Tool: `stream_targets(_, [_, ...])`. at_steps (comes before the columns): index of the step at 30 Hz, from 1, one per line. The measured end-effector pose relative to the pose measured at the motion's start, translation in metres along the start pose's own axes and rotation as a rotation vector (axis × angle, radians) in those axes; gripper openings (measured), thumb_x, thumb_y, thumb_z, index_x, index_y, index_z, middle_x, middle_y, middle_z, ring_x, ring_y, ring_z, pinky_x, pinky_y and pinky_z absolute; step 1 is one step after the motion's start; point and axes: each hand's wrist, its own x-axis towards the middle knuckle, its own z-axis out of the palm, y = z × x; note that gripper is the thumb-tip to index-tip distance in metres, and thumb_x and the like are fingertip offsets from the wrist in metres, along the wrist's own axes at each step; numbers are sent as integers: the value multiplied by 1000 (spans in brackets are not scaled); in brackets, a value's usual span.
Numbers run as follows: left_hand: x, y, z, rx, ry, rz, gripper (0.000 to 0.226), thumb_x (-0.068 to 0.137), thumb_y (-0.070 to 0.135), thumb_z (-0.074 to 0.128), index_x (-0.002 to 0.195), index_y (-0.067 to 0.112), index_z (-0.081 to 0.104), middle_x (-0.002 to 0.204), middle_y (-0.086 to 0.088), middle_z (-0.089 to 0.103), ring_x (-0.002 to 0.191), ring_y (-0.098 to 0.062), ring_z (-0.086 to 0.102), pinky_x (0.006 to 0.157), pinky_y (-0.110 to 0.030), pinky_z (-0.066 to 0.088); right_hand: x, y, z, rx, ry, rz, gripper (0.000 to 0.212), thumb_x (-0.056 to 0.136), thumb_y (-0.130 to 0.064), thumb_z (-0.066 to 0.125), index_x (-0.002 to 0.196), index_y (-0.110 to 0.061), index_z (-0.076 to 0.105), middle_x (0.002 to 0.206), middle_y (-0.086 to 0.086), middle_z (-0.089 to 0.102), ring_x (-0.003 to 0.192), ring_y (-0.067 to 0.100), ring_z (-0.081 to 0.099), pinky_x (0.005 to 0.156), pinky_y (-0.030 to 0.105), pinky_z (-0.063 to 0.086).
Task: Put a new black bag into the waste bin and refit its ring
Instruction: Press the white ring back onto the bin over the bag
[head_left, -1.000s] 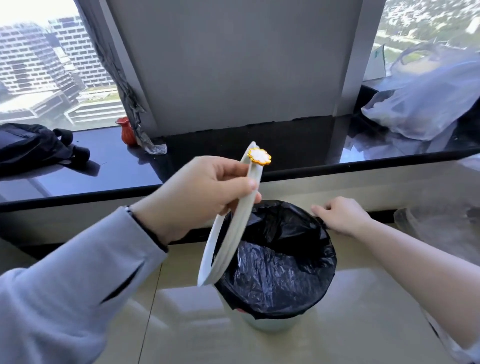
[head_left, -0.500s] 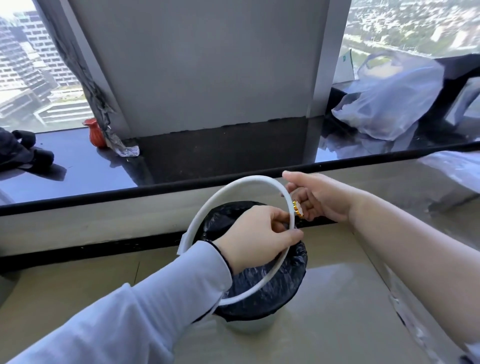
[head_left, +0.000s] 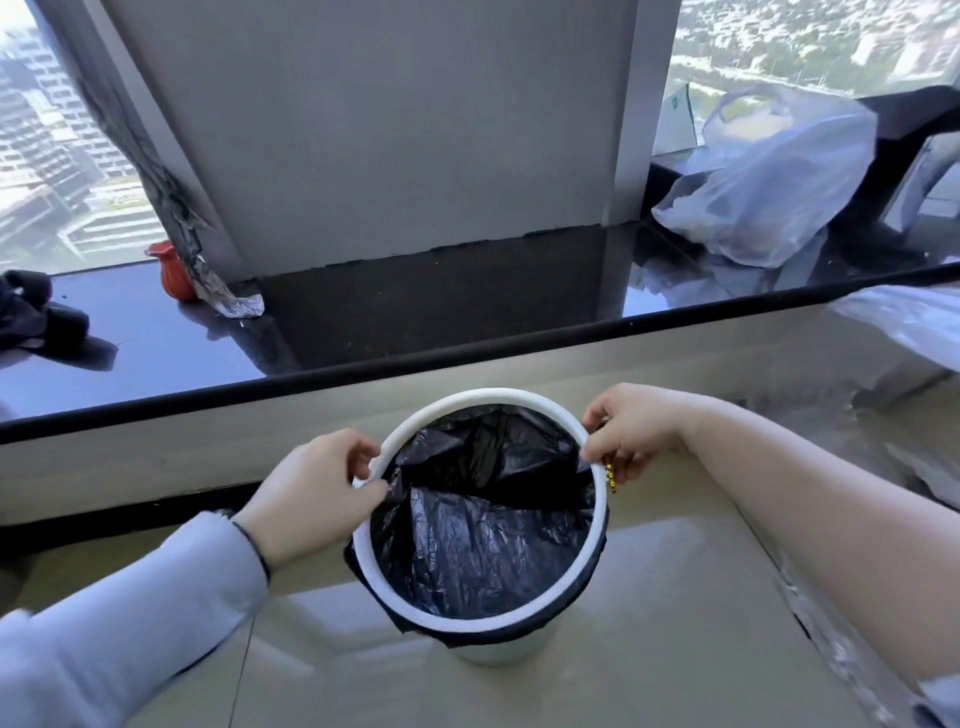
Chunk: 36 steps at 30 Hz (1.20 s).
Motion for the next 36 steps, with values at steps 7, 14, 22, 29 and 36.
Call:
stream_targets(7, [-11, -44, 32, -255, -142, -364, 46, 81, 30, 70, 120, 19, 49, 91, 3, 73, 77, -17, 70, 62, -29, 55, 12, 2, 11, -84, 92, -7, 21, 78, -1, 77, 98, -1, 70, 82, 22, 79, 53, 25, 73, 48, 29, 59])
stream_targets(14, [-10, -41, 38, -503, -305, -471, 16, 93, 18, 64, 105, 6, 66, 85, -13, 79, 67, -27, 77, 52, -28, 56, 18, 6, 16, -99, 116, 33, 15, 83, 2, 69, 96, -4, 63, 75, 20, 77, 50, 28, 73, 45, 30, 59])
stream_targets(22, [-9, -45, 36, -649, -368, -491, 16, 95, 13, 65, 107, 2, 64, 85, -14, 75, 71, -32, 75, 52, -29, 56, 24, 21, 14, -2, 47, 98, 16, 95, -20, 68, 91, -6, 74, 70, 6, 74, 51, 16, 70, 50, 25, 58])
stream_targets(29, [-6, -50, 36, -755, -382, -490, 20, 94, 10, 66, 111, 1, 61, 87, -15, 74, 68, -25, 71, 57, -29, 58, 26, 23, 10, 94, -81, 144, 18, 98, -18, 65, 91, -6, 75, 68, 4, 76, 58, 17, 71, 55, 28, 57])
stream_targets(36, [4, -61, 40, -896, -338, -495, 14, 96, 9, 64, 108, 4, 63, 95, -20, 78, 77, -31, 75, 68, -36, 61, 31, 20, 15, 101, -94, 142, 17, 100, -16, 63, 91, -4, 71, 69, 7, 75, 59, 19, 72, 54, 29, 56])
